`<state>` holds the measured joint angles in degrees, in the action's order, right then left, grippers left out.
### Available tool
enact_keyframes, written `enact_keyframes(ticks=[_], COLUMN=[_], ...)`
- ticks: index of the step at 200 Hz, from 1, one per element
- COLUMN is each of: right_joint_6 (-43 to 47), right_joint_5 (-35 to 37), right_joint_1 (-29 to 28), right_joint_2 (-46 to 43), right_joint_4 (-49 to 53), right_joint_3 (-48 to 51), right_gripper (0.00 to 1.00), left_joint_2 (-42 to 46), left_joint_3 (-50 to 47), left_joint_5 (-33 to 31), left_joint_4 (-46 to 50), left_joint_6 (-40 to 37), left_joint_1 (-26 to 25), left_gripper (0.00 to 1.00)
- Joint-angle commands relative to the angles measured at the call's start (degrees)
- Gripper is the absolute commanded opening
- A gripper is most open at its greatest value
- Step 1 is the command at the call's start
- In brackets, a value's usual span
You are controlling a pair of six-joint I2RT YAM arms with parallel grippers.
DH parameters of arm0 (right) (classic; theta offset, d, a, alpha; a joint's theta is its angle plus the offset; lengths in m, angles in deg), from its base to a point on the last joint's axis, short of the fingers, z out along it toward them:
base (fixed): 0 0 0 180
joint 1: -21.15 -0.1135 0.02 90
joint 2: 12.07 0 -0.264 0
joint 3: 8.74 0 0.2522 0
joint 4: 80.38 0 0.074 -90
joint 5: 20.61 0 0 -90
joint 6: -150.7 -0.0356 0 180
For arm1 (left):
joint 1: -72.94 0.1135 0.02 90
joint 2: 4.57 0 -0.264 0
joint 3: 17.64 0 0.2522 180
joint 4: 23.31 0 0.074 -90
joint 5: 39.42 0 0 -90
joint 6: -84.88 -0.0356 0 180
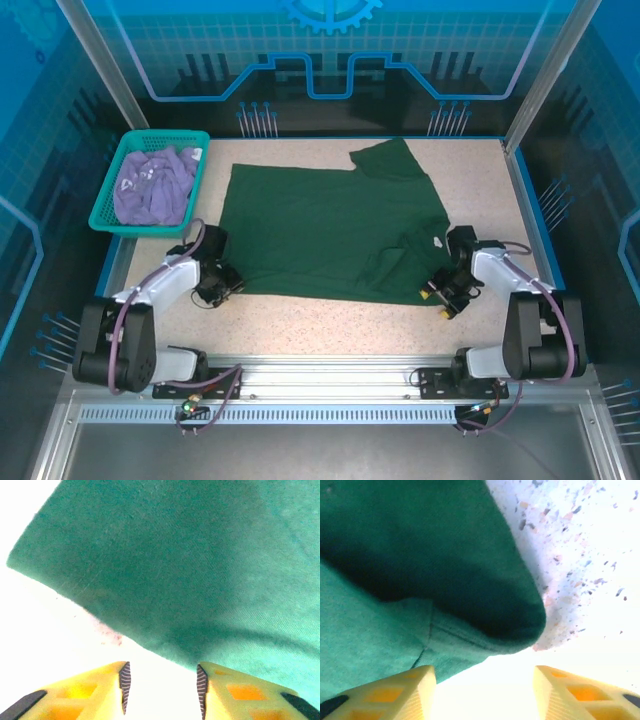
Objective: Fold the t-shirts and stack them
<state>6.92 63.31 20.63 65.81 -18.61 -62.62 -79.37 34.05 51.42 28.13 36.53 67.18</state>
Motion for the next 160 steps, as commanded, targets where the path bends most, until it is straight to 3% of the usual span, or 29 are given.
enact_keyframes(ticks=[1, 42, 64, 87, 104, 160], right_joint_6=[2.47, 8.92, 9.87, 8.62, 7.49, 4.83], right_joint_5=[-0.31, 1.31, 0.02, -1.09, -1.38, 2.97], right_joint_1=[0.47, -1.48, -4.33, -9.06, -11.19, -11.21], right_joint_2=[-2.56, -5.02, -5.56, -5.83, -5.66, -5.5], right_joint_4=[2.2, 3.23, 2.52, 1.25, 1.12, 3.82], right_joint_3=[-2.45, -9.08, -9.93, -8.46, -7.21, -6.86], right_gripper=[0.6, 0.61, 0.61, 0.56, 0.52, 0.4], left_joint_2=[4.46, 1.29, -7.3, -18.08, -25.91, -48.83], left_joint_3=[6.23, 22.77, 31.75, 39.55, 46.51, 68.22], left_joint_5=[-0.69, -0.54, 5.25, 14.29, 17.48, 20.82], left_joint_4=[5.13, 4.99, 3.24, -0.43, -0.84, 1.66], left_joint_6=[0.01, -3.87, -5.64, -5.96, -8.47, -16.84], left_joint_1=[-1.31, -13.97, -22.1, -28.29, -32.12, -37.06], left_gripper=[0.5, 0.66, 0.69, 0.66, 0.65, 0.52])
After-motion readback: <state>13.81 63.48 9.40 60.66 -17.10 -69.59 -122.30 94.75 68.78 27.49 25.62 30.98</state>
